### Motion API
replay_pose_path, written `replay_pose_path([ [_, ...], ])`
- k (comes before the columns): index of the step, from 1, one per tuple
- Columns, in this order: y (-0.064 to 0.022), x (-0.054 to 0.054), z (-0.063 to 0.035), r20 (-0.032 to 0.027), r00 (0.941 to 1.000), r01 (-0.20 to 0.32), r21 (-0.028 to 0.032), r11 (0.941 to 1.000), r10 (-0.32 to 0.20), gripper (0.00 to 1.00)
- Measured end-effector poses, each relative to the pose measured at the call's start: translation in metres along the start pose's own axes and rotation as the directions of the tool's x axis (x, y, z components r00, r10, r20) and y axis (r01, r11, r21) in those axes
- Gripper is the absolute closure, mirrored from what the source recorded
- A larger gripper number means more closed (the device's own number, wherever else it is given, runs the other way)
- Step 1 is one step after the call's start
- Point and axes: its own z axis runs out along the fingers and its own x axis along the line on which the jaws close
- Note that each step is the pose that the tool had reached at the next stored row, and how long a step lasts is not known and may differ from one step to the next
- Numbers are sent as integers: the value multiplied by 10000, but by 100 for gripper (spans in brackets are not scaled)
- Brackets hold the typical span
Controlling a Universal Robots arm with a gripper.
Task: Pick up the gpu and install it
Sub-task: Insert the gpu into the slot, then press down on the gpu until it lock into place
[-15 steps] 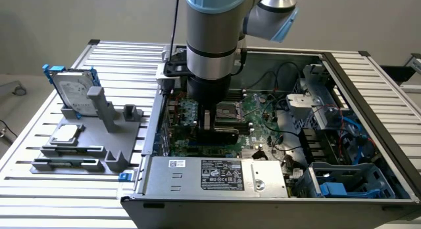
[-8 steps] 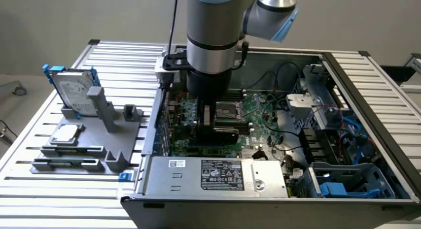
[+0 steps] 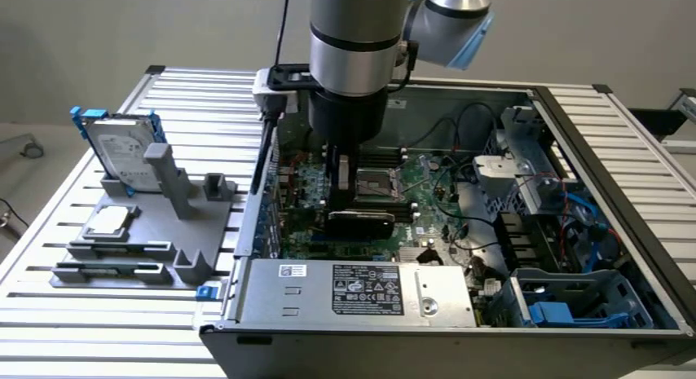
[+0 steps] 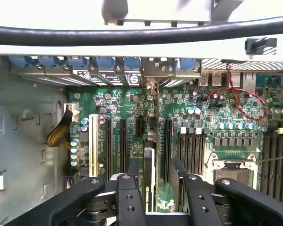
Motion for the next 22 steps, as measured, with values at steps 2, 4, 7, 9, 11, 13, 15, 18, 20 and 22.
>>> replay_pose_path([
  [2, 0, 0, 0, 9, 10000, 0, 2, 10000, 0, 69],
  [4, -1, 0, 0, 10, 10000, 1, 2, 10000, -1, 75],
  [7, -1, 0, -1, 9, 10000, 1, 1, 10000, -1, 87],
  [9, 0, 0, -1, 8, 10000, 1, 1, 10000, -1, 89],
  [11, 0, 0, -1, 8, 10000, 1, 1, 10000, -1, 89],
  [13, -1, 0, -1, 8, 10000, 1, 1, 10000, -1, 89],
  [15, -1, 0, -1, 8, 10000, 1, 1, 10000, -1, 89],
  [18, -1, 0, -1, 8, 10000, 0, 0, 10000, 0, 89],
  [20, -1, 0, -1, 8, 10000, 0, 0, 10000, 0, 89],
  [22, -1, 0, -1, 8, 10000, 1, 0, 10000, -1, 89],
])
